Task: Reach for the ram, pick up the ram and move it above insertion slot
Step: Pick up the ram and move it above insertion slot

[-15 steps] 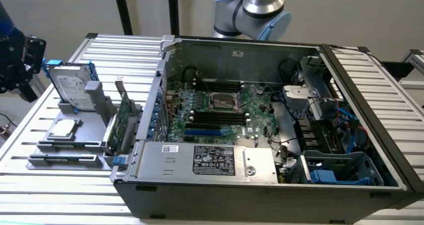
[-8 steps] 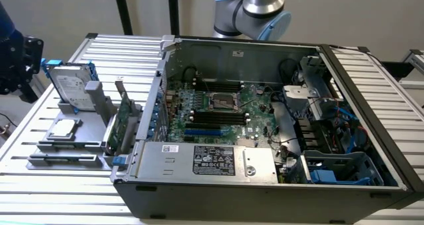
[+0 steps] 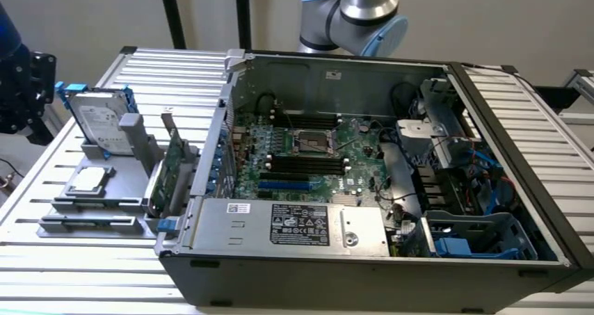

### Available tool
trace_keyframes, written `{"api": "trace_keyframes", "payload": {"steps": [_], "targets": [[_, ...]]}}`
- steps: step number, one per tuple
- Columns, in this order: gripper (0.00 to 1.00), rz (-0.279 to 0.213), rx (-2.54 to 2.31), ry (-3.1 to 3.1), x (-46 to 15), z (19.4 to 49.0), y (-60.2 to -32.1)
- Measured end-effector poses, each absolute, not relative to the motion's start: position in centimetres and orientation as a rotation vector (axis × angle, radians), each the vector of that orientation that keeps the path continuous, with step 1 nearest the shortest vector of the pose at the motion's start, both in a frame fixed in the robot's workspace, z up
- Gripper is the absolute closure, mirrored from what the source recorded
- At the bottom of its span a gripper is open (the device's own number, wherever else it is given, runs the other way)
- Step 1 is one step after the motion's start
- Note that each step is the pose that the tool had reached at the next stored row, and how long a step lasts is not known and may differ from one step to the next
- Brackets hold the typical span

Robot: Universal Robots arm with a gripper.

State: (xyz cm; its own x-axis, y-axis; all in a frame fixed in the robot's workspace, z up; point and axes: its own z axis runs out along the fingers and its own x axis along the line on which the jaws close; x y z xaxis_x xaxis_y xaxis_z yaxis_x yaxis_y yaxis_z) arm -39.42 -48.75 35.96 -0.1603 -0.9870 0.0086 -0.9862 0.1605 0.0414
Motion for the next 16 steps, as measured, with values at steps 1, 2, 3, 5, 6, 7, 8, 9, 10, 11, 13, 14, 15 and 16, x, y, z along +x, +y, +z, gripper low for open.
{"api": "trace_keyframes", "payload": {"steps": [1, 2, 3, 5, 6, 7, 8, 9, 10, 11, 13, 14, 15, 16], "targets": [[0.89, -0.04, 2.022, -2.36, -39.4, 36.0, -48.7], [0.89, -0.04, 2.027, -2.356, -39.4, 36.0, -48.7], [0.89, -0.04, 2.03, -2.353, -39.4, 36.0, -48.8], [0.89, -0.04, 2.036, -2.348, -39.4, 36.0, -48.7], [0.88, -0.04, 2.039, -2.346, -39.4, 36.0, -48.8], [0.82, -0.04, 2.042, -2.343, -39.4, 36.0, -48.8], [0.82, -0.04, 2.045, -2.34, -39.4, 35.9, -48.8], [0.76, -0.039, 2.048, -2.337, -39.4, 35.9, -48.8], [0.76, -0.039, 2.052, -2.334, -39.4, 35.8, -48.8], [0.76, -0.039, 2.056, -2.33, -39.4, 35.7, -48.8], [0.76, -0.039, 2.064, -2.323, -39.4, 35.4, -48.8], [0.76, -0.039, 2.068, -2.319, -39.4, 35.3, -48.8], [0.76, -0.039, 2.072, -2.316, -39.4, 35.1, -48.8], [0.76, -0.039, 2.076, -2.312, -39.4, 34.9, -48.9]]}}
